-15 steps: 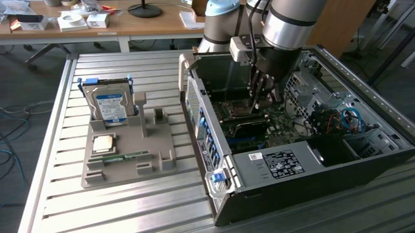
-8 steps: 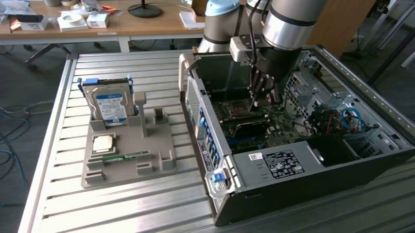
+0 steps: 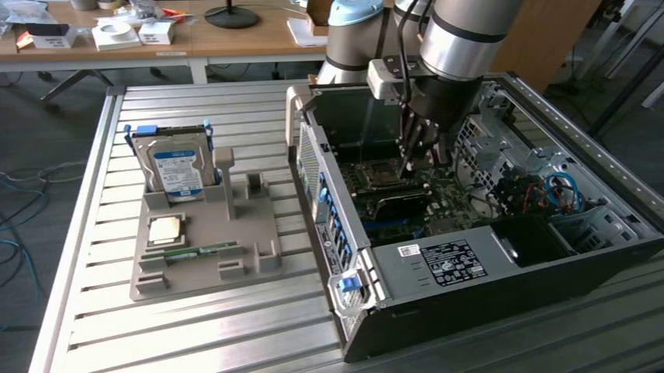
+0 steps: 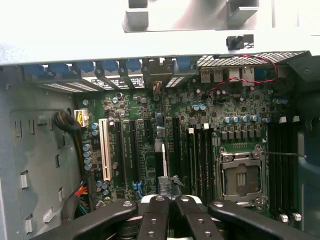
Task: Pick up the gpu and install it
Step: 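Press down on the gpu until it lock into place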
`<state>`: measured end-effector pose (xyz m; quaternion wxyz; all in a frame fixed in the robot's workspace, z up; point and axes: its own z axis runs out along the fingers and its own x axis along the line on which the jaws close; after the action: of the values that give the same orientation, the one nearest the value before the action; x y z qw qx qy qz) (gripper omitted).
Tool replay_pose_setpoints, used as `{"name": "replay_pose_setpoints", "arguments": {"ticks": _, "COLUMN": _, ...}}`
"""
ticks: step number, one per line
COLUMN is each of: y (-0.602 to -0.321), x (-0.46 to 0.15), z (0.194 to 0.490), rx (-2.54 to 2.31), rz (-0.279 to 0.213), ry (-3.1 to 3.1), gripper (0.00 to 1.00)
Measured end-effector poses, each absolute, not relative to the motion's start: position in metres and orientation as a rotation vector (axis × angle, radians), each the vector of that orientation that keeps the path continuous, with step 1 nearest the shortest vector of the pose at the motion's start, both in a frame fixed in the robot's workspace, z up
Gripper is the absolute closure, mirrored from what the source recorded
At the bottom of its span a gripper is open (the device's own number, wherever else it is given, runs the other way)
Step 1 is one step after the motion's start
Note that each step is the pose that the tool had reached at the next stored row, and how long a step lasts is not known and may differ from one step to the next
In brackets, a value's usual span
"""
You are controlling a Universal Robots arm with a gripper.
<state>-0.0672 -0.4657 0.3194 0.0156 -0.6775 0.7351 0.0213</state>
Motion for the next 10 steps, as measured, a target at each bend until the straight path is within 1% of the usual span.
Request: {"name": "replay_pose_setpoints", "arguments": {"ticks": 10, "y": -0.4648, "x": -0.0672, "z": 0.3138, "rx": -2.162, "rz": 0.067, "ry": 2.236, "gripper": 0.89}}
